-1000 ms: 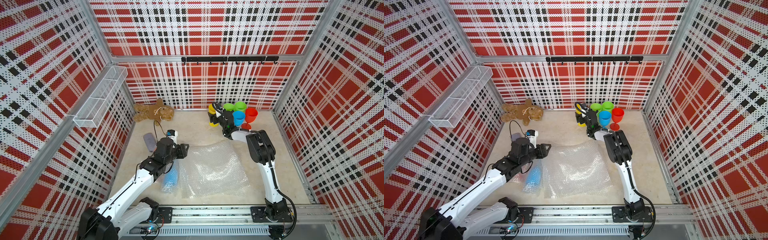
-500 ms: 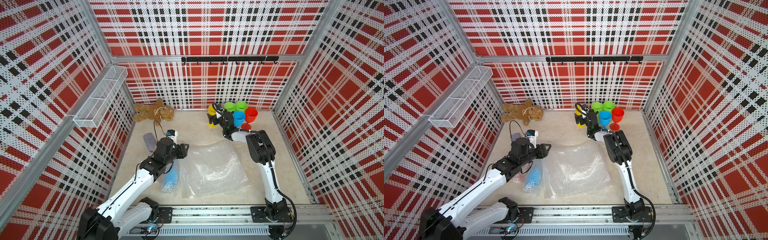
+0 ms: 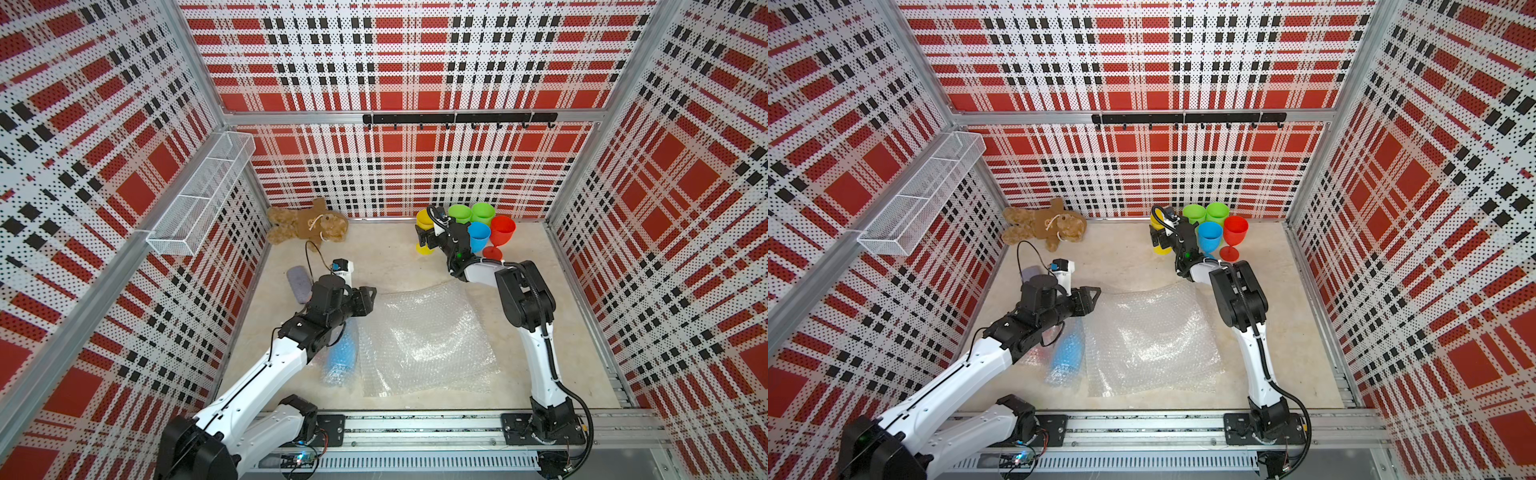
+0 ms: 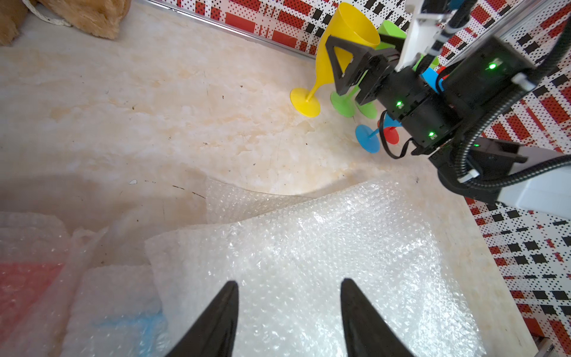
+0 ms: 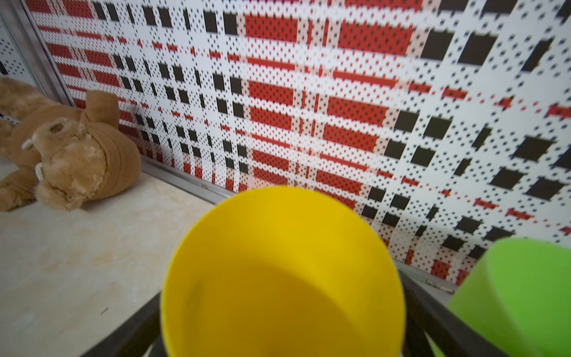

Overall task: Unpack wine glasses from bubble wrap
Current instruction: Place the wine glass at the center of the board.

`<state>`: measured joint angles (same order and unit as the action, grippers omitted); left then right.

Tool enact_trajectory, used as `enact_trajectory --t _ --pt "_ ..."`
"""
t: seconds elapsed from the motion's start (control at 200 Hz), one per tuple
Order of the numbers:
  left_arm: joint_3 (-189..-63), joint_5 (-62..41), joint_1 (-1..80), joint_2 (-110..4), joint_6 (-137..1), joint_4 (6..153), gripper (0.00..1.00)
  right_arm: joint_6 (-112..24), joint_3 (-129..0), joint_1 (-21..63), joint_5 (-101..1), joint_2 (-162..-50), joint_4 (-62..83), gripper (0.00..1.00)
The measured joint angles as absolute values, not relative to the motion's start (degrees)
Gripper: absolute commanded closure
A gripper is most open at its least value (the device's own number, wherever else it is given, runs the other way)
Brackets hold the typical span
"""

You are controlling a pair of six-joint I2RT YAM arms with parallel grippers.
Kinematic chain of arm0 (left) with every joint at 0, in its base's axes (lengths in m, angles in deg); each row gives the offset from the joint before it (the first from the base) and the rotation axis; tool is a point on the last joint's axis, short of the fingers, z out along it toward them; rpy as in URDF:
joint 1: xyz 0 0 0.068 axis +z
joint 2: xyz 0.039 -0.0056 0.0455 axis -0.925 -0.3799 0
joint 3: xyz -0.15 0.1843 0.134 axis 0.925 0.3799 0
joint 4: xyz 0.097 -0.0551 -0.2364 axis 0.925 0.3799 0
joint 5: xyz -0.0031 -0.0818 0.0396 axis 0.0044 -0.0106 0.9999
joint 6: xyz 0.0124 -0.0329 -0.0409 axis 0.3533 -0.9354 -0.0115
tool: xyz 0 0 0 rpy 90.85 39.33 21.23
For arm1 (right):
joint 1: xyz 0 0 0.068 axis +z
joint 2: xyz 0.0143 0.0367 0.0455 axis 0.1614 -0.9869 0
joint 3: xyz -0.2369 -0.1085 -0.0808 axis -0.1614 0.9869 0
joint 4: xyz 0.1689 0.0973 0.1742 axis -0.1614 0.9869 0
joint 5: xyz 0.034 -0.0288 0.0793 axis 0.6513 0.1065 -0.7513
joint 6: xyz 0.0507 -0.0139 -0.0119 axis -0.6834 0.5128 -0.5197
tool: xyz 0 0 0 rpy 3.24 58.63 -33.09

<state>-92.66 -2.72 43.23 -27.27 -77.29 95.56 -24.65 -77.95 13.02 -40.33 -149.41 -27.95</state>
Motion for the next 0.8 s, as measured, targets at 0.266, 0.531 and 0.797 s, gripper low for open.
enact_trajectory --t 0.266,0.531,0.797 --pt "-92.7 -1.8 43.2 -27.2 -77.3 95.6 0.39 -24.3 -77.8 13.2 -40.7 -139.2 -28.3 0.0" --pt "-95.2 6.2 44.5 -27.7 -79.2 101.1 0.16 -20.9 -82.0 24.6 -19.9 -122.7 -9.2 0.0" --pt "-97.1 9.7 58.3 -27.6 -82.9 105.0 0.02 -29.9 -58.8 28.1 -26.5 -96.2 1.9 0.0"
